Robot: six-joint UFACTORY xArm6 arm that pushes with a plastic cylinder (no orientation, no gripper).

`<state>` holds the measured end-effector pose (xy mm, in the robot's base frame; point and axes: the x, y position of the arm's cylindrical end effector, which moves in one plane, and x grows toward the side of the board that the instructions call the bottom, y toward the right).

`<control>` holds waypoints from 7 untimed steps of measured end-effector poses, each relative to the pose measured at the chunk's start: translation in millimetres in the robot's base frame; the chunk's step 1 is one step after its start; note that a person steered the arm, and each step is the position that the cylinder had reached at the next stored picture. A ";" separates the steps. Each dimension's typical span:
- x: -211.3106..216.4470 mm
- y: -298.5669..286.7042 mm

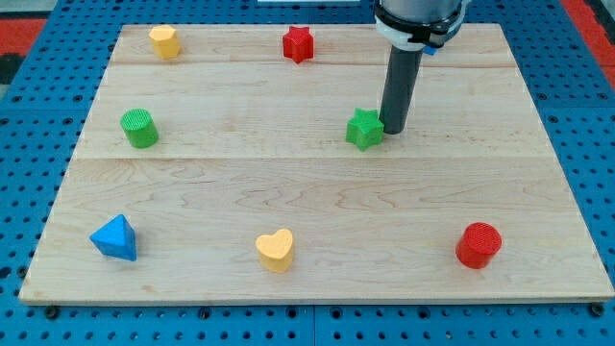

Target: Push the blue cube towards the red star

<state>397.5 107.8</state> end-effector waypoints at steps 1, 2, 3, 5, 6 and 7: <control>13.2 33.4; -12.4 77.0; -90.5 128.8; -190.8 148.0; -190.8 133.2; -190.8 132.9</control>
<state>206.7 240.7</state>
